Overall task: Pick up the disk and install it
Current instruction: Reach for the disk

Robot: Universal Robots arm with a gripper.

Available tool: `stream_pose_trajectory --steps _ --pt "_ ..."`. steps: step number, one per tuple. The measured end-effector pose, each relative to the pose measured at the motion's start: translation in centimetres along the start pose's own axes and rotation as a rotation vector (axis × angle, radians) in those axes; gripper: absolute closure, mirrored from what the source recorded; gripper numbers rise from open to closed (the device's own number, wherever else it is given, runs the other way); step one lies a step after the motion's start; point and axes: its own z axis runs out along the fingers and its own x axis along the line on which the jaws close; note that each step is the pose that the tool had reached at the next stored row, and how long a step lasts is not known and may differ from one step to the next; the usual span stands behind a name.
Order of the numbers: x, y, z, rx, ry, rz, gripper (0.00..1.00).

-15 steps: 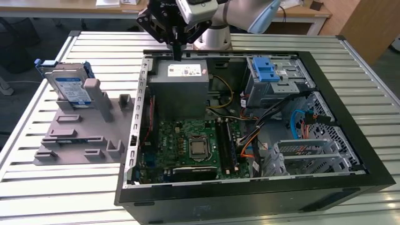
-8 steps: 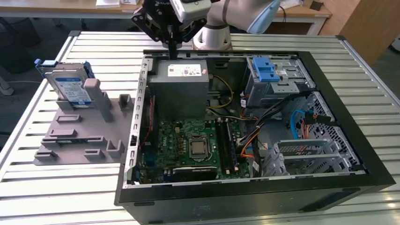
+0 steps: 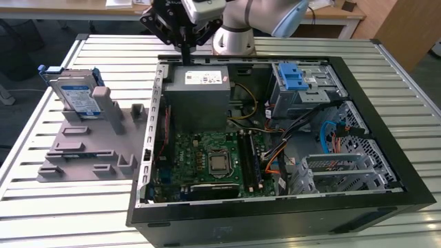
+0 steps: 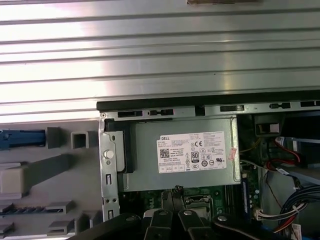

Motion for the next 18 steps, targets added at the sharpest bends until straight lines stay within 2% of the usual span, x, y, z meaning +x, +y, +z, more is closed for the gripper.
stream_pose_trajectory --steps 18 --pt "1.96 0.77 -0.01 0.0 0.0 0.0 0.89"
